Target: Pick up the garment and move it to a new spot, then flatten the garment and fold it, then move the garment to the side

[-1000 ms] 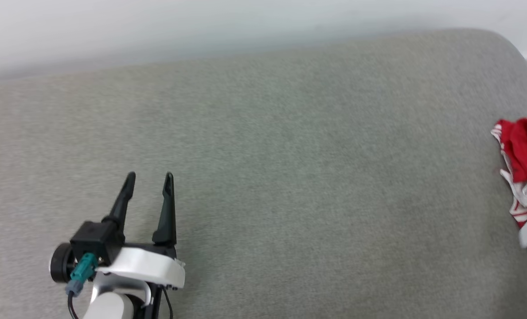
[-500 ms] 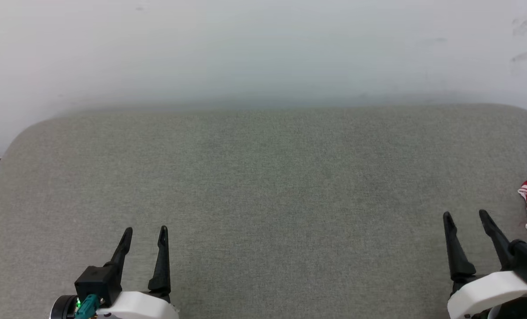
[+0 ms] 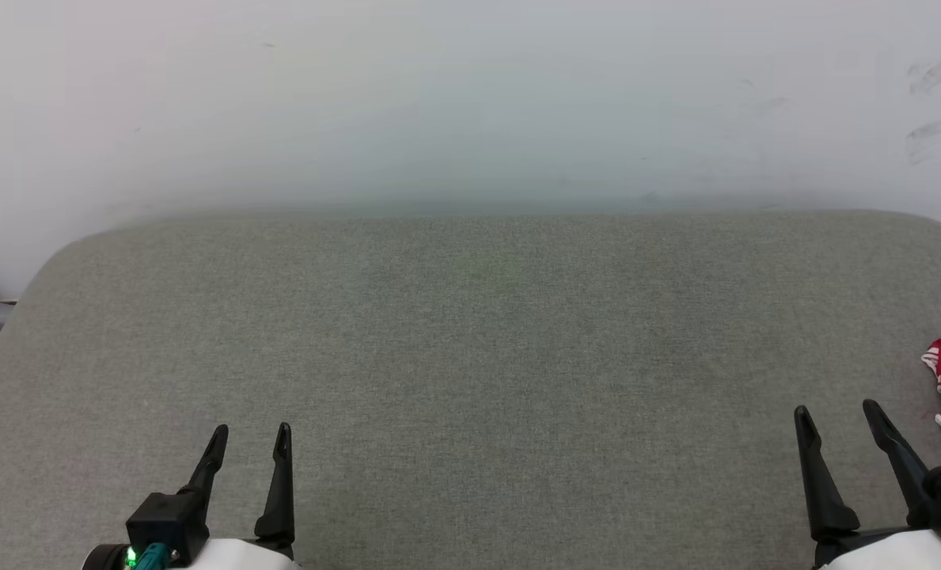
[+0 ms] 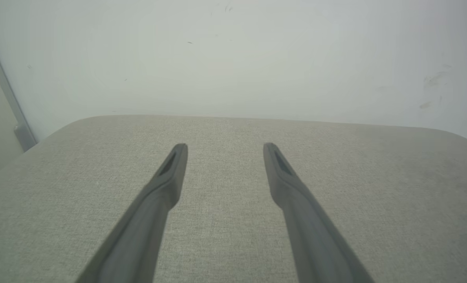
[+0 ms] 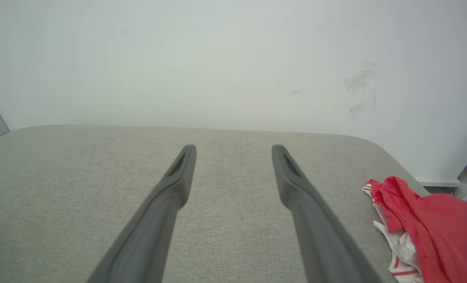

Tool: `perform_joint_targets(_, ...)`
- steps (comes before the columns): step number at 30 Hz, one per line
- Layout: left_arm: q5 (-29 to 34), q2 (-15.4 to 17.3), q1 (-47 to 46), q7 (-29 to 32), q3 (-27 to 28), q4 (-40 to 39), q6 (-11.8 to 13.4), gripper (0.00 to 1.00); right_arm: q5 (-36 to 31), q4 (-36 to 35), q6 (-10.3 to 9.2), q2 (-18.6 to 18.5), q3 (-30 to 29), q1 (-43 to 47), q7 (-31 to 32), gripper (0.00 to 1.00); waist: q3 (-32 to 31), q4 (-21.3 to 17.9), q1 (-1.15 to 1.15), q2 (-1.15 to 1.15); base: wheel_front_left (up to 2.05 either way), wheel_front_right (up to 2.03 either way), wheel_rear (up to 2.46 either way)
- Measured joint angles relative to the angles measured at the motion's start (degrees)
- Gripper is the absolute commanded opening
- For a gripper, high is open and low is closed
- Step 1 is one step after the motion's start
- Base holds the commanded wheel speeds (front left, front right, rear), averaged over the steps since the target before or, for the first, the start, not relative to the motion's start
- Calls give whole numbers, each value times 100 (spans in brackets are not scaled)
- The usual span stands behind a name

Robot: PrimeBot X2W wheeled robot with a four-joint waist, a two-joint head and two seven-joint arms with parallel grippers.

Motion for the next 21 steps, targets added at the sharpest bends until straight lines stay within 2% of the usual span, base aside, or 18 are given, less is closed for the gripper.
perform_joint_targets(7,78,-104,31,0,120,0,-71,100,-15,-223,0,23,66,77,79,100,44,-8,0,0,0,0,0)
perform_joint_targets(20,193,-220,36,0,250,15,-179,100,75,-203,0,27,74,77,41,100,67,23,1,0,0,0,0)
perform_joint_targets(21,199,-223,36,0,260,21,-190,0,79,-193,0,27,76,77,34,0,68,23,1,0,0,0,0)
